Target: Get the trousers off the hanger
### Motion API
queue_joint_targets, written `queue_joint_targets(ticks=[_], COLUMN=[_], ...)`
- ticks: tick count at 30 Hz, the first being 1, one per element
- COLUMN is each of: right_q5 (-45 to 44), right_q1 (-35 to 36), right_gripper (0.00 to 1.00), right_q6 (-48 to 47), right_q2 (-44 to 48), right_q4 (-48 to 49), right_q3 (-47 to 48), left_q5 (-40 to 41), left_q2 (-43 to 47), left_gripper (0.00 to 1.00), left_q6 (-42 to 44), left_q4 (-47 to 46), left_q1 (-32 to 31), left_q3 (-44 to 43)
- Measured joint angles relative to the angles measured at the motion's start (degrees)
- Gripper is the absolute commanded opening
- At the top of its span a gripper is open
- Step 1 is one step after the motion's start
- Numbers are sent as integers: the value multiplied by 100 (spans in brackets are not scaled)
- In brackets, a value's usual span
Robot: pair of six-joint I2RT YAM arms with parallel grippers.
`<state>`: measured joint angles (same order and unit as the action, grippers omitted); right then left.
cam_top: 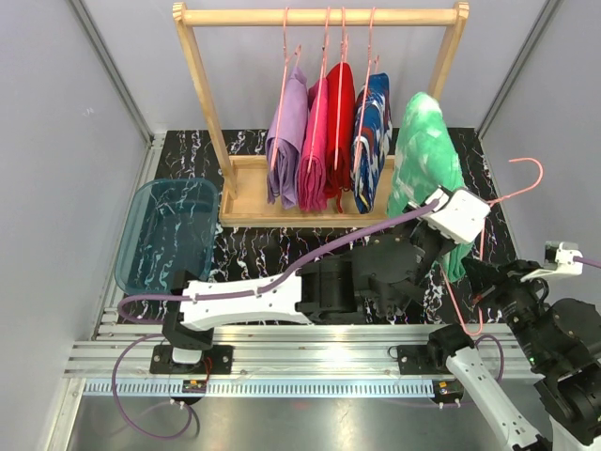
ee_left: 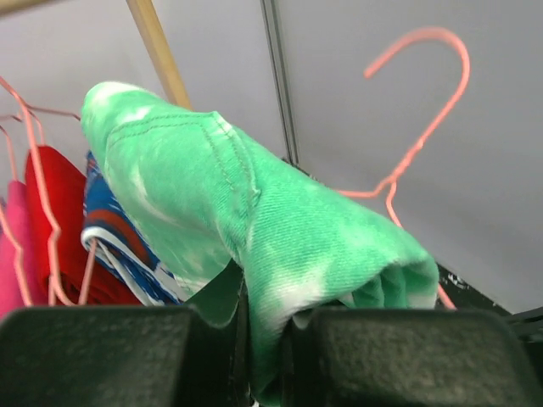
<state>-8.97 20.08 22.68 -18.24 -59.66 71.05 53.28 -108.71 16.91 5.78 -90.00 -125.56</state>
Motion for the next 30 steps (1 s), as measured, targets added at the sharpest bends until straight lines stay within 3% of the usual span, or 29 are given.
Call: queue_joint_targets(ticks=[12, 20, 25, 30], right_q5=[-295, -647, -715, -699], right_q1=[0, 0, 0, 0], right_gripper=[0, 0, 0, 0], right_q6=[66, 52, -74, -280], right_q2=[-52, -527, -675, -789], right_q4=[-369, -374, -227, 157], right_q3=[-197, -144, 13, 55], left_q5=[254, 1082, 1816, 2551], left_q2=[546, 1084, 1401, 2413], left_gripper=[0, 0, 0, 0], left_q6=[1211, 3003, 4127, 4542], left_q4=[-890, -2100, -2802, -3084], left_q1=[-299, -442, -44, 732], left_q3=[-387, -439, -367, 728])
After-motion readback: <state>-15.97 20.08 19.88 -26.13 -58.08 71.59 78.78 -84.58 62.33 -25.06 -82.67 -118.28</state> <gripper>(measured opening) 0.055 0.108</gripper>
